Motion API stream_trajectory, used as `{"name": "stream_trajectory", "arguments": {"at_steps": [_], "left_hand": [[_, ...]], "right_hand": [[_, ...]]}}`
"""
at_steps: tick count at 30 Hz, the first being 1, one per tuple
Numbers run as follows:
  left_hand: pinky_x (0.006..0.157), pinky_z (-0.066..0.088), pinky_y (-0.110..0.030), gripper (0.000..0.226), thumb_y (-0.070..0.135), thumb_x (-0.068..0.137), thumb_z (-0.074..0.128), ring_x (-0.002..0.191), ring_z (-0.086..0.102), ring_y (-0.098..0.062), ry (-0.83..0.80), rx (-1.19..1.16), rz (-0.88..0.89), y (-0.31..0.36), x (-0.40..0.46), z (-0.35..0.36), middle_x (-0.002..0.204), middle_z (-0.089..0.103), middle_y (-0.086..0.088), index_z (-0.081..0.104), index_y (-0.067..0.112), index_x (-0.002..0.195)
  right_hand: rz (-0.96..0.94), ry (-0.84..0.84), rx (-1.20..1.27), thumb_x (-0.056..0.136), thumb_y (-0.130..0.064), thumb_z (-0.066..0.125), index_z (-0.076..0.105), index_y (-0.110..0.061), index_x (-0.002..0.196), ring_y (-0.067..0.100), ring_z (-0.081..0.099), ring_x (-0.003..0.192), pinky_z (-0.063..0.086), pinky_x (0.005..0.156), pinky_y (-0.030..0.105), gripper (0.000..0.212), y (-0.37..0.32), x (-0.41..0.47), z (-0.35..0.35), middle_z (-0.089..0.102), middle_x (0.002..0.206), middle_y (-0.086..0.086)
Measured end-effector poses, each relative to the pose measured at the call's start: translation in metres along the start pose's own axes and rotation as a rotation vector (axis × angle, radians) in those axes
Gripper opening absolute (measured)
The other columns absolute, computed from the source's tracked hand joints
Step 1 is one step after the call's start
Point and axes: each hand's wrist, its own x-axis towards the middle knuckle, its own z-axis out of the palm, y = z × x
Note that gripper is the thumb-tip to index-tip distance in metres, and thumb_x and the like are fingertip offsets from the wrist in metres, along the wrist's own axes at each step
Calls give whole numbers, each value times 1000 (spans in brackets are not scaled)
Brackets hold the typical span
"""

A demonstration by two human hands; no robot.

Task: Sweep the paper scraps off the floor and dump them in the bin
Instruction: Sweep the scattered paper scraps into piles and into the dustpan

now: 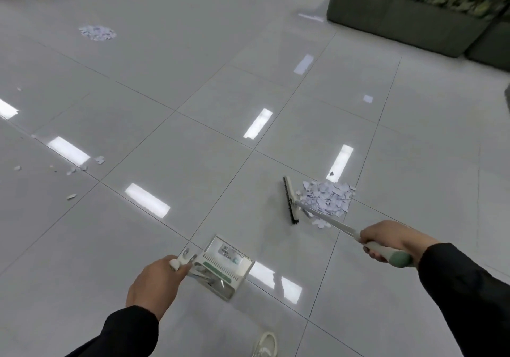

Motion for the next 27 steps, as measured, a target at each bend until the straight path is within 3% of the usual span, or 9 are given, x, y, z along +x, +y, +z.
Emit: {"name": "stream_trajectory", "arguments": {"at_steps": [5, 7, 11, 15, 17, 19, 22, 23, 27], "left_hand": [[63, 50, -30, 33, 56, 99, 53, 71, 63, -13, 14, -18, 8, -10, 7, -23, 72, 66, 5, 65, 29, 85], [64, 51, -32, 36, 60, 97, 52, 71, 64, -14, 41, -58, -51, -47, 10, -51, 73, 67, 4, 65, 28, 85], [62, 50, -33, 43, 66, 94, 52, 70, 65, -18, 63, -161, -113, -90, 21, -80, 70, 67, 2, 64, 27, 80], [56, 44, -30, 44, 65, 94, 54, 70, 66, -19, 79, -246, -205, -199, 44, -133, 70, 67, 1, 63, 25, 78], [56, 42, -28, 40, 63, 96, 54, 68, 63, -14, 70, -224, -182, -225, 51, -149, 71, 66, 4, 61, 27, 79], [55, 39, -25, 34, 60, 97, 55, 67, 59, -9, 90, -265, -239, -305, 67, -191, 73, 65, 7, 61, 30, 82], [53, 37, -23, 28, 56, 97, 57, 65, 57, -6, 80, -270, -266, -364, 75, -227, 73, 64, 8, 63, 32, 86], [52, 36, -23, 29, 56, 97, 57, 63, 55, -6, 78, -269, -256, -361, 77, -229, 70, 63, 8, 63, 31, 85], [51, 34, -25, 36, 59, 97, 56, 58, 50, -7, 165, -266, -354, -470, 96, -297, 65, 58, 6, 59, 29, 78]], "right_hand": [[-109, -42, 46, 85, -1, 61, 62, 3, 84, 25, 52, 47, 43, 48, 26, 4, -50, -21, 67, 58, 63, 16], [-174, -86, 7, 83, 3, 59, 60, 3, 83, 25, 52, 45, 43, 48, 28, 1, -95, -29, 130, 55, 62, 17], [-219, -119, 24, 88, 5, 52, 53, 2, 84, 24, 50, 44, 47, 46, 28, 6, -136, -48, 227, 50, 77, 18], [-178, -226, -46, 90, 1, 46, 52, 4, 93, 31, 63, 57, 54, 49, 32, 8, -191, -71, 361, 55, 93, 24], [-161, -218, -71, 89, -2, 45, 51, 1, 84, 23, 50, 45, 41, 46, 26, 8, -204, -84, 394, 52, 76, 18], [-188, -268, -69, 93, -4, 48, 53, 2, 86, 18, 36, 40, 33, 44, 23, 10, -256, -95, 485, 46, 64, 13], [-180, -304, -78, 101, -12, 50, 55, 9, 100, 17, 35, 40, 31, 42, 22, 22, -290, -111, 558, 45, 63, 14], [-203, -296, -70, 101, -11, 49, 55, 8, 98, 18, 36, 41, 32, 42, 23, 20, -290, -114, 557, 44, 64, 15], [-232, -326, -150, 94, -5, 46, 51, -1, 88, 19, 38, 47, 33, 46, 24, 9, -347, -138, 680, 42, 71, 14]]}}
